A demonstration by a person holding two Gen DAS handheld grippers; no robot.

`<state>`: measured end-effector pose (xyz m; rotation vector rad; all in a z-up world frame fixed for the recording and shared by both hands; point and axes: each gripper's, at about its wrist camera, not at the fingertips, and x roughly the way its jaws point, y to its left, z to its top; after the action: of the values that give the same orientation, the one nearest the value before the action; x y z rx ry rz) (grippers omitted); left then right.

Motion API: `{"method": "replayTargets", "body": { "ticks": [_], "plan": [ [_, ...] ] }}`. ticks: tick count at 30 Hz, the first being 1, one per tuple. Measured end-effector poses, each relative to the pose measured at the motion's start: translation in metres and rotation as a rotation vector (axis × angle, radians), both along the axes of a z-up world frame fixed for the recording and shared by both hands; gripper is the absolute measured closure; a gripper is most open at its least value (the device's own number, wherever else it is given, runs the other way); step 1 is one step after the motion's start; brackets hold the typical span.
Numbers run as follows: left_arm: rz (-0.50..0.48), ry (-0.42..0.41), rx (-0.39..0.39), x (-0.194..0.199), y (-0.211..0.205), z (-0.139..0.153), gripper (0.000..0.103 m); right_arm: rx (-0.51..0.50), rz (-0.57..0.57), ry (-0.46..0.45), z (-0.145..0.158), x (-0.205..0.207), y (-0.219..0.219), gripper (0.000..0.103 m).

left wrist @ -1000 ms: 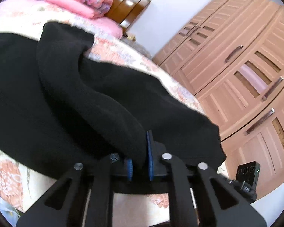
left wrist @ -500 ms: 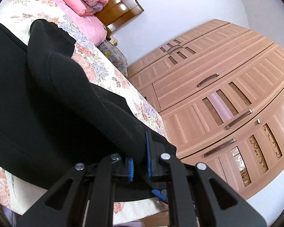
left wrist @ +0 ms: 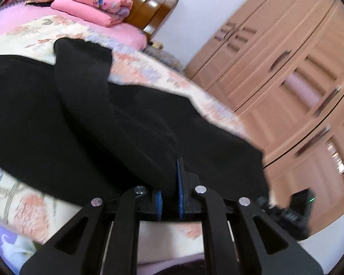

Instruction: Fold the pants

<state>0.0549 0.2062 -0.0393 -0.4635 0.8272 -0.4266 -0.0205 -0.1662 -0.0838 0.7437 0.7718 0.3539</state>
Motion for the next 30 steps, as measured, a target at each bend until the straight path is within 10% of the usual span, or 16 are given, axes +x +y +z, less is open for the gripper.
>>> {"method": "replayTargets", "body": {
  "ticks": [13,18,23,26,30],
  "plan": [
    [0.002,-0.086,0.399,-0.012,-0.029,-0.027,0.081,-0.068,0.006,0.010,-0.002,0.020,0.012,0.093],
    [0.062,-0.092,0.458,-0.014,-0.010,-0.016,0.033,-0.115,0.037,0.047,0.016,-0.005,-0.002,0.063],
    [0.230,-0.287,0.552,-0.031,0.013,0.047,0.026,-0.464,-0.031,-0.118,0.078,-0.020,-0.012,0.029],
    [0.132,-0.410,0.534,-0.015,-0.023,0.090,0.018,-0.605,-0.002,-0.167,0.096,0.019,-0.008,0.018],
    [-0.201,-0.358,0.531,0.053,-0.122,0.084,0.007,-0.783,0.011,-0.079,0.085,0.079,0.003,0.015]
  ]
}}
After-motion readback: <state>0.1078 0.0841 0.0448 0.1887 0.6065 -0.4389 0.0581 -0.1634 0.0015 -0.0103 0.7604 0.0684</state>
